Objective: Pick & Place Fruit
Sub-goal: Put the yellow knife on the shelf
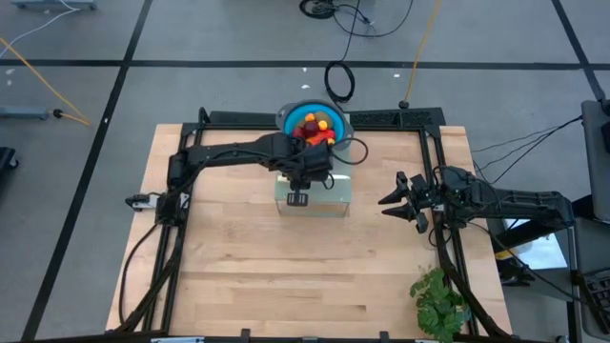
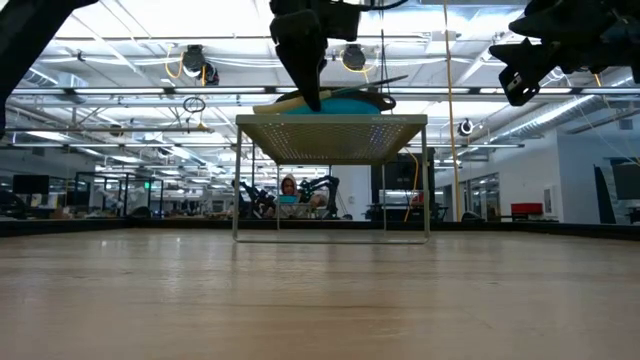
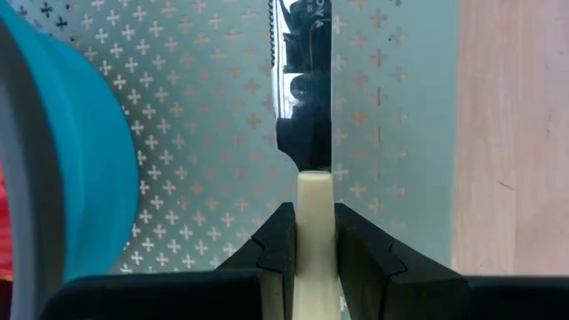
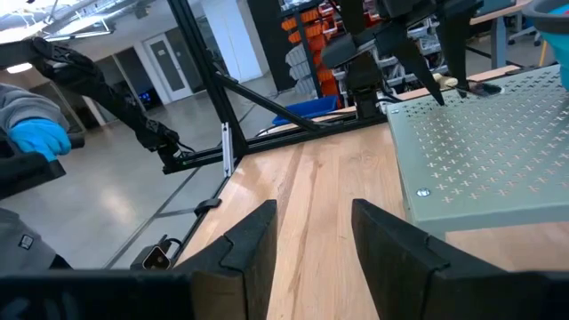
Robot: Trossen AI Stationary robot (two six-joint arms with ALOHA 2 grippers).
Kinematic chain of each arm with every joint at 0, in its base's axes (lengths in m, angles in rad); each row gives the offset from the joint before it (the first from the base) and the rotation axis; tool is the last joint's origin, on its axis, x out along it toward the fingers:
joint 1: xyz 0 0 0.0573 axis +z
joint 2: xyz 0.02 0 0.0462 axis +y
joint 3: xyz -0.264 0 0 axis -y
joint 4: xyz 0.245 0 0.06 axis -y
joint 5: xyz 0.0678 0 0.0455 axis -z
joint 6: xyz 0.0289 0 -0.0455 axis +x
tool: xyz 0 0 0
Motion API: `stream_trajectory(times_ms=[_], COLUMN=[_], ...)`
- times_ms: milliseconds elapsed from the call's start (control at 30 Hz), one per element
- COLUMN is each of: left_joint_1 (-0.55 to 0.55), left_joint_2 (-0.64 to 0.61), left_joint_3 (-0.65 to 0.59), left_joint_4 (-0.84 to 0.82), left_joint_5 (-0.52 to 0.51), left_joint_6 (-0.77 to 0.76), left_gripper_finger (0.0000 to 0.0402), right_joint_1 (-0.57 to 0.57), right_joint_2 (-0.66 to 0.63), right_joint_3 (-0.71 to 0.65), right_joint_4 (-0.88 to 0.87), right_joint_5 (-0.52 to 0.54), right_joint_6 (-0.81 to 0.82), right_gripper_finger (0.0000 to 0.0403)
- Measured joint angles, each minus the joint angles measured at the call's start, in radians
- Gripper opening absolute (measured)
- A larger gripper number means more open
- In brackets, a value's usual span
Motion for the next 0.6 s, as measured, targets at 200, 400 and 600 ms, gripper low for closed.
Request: stream_trajectory(times_ms=[200,400,600], left_joint_1=[0.000,0.001,0.010], left_joint_2=[0.016,0.026,0.026], left_joint_3=[0.000,0.000,0.000], left_joint_4=[0.001,-0.009,-0.010], left_joint_5=[0.001,-0.003,-0.016], left_joint_6=[0.006,0.008,0.009], left_gripper_finger=[0.0060,0.0060,0.0060], right_joint_1=[0.000,0.000,0.000], right_joint_2=[0.000,0.001,0.001], right_joint_3=[0.000,0.000,0.000], right_joint_4=[0.000,0.000,0.000], right_joint_5=[0.000,0.000,0.000], right_joint_6=[0.001,0.026,0.026], right_gripper_finger=[0.0138,0.0138,0.0138])
